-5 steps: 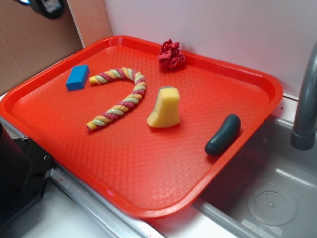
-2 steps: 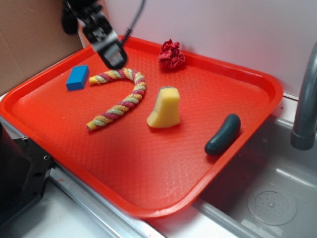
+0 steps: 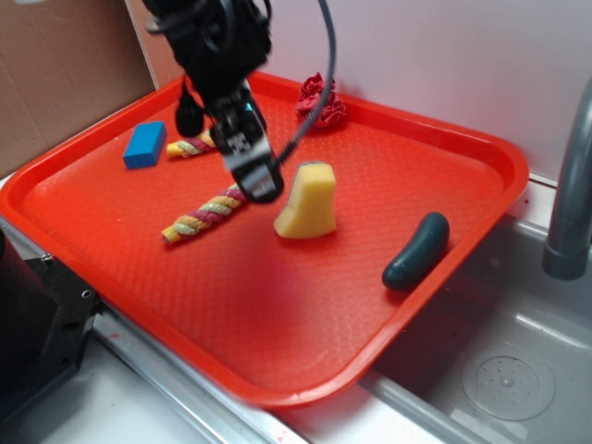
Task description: Grab the green sponge.
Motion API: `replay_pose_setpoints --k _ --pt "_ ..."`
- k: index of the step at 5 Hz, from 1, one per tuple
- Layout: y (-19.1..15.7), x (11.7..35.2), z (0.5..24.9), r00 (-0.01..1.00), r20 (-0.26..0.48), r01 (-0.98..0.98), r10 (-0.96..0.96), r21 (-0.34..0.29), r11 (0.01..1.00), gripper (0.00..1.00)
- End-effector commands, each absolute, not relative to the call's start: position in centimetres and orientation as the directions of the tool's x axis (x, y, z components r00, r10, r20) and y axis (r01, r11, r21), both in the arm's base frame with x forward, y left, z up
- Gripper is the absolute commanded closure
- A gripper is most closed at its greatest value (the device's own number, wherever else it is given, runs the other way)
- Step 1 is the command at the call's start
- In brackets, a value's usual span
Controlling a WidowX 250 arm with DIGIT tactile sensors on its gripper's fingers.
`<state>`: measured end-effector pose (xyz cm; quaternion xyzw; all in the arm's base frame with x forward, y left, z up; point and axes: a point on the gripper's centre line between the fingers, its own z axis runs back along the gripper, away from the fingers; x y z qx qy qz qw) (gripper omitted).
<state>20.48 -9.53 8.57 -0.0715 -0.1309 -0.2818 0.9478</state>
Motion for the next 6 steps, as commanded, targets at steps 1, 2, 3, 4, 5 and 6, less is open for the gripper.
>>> replay_pose_setpoints --k 1,2,3,4,5,6 --pt "-11.3 20.8 6.0 0.825 0.237 0.533 -0.513 -0.026 0.846 0.00" --pt "-11.1 21.9 4.4 0.844 0.197 0.508 -0.499 0.006 0.861 0.00" --pt "-10.3 22.9 3.6 0.858 0.184 0.487 -0.480 0.013 0.874 0.00" --pt "-9.9 23.8 3.1 0.863 0.179 0.479 -0.472 0.003 0.878 0.00" --pt "-9.9 24.2 2.6 0.861 0.174 0.485 -0.479 0.006 0.874 1.00" --pt "-9.9 24.4 2.5 0.858 0.174 0.490 -0.483 0.003 0.872 1.00"
